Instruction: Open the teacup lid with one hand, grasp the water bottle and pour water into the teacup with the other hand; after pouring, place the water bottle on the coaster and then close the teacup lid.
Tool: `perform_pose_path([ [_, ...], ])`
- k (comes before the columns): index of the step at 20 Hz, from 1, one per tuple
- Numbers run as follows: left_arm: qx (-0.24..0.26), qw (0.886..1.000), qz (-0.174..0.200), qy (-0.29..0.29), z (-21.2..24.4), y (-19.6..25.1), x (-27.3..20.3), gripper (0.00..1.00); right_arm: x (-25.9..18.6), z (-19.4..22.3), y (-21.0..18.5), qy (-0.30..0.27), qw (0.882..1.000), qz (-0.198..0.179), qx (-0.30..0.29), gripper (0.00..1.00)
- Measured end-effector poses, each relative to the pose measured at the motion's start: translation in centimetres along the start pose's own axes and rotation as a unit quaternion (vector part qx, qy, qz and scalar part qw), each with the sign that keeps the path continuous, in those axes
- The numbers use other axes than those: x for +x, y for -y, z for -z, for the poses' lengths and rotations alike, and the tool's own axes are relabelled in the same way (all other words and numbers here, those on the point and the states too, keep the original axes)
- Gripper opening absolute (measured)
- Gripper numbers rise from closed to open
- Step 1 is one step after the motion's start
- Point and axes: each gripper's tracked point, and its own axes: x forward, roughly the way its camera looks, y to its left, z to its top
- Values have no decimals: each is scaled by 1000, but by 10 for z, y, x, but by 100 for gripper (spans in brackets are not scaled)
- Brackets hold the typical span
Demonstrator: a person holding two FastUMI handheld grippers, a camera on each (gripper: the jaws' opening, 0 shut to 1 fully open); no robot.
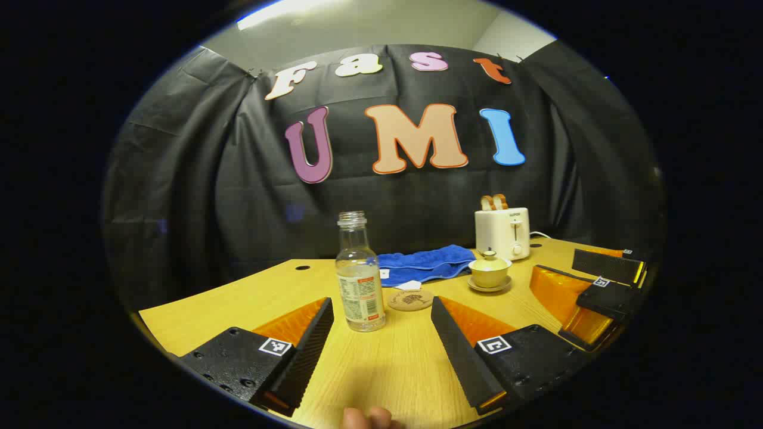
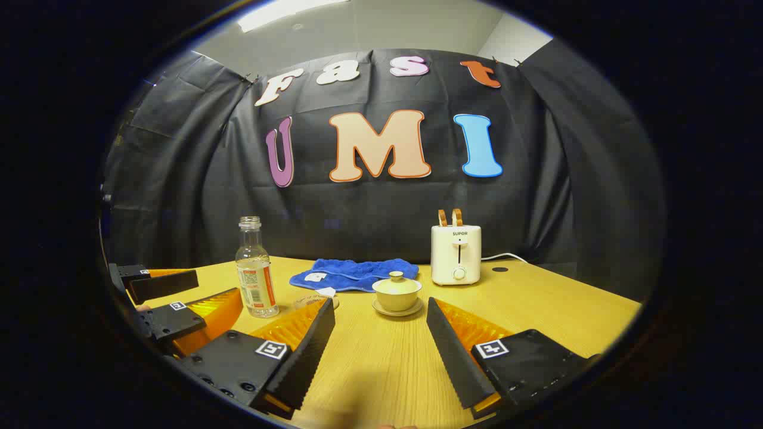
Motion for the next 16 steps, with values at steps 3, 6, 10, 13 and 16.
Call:
perform_pose_path([
  [3, -34, 999, -4, 1, 2, -4, 0, 96, 0, -1, 0, 1, 1000, 0, 0, 98],
  [6, -31, 1000, -1, 2, 2, -2, 1, 98, -1, 0, -1, 2, 1000, 0, 0, 96],
  [10, -31, 1000, -1, 6, 0, -2, 1, 98, 0, 0, 0, 1, 1000, 0, 0, 98],
  [13, -31, 1000, 0, 5, 1, -2, 0, 98, 1, -1, 0, 1, 1000, 0, 0, 98],
  [16, -31, 1000, 1, 4, 1, -1, 1, 98, 2, 1, 0, 1, 1000, 0, -1, 98],
])
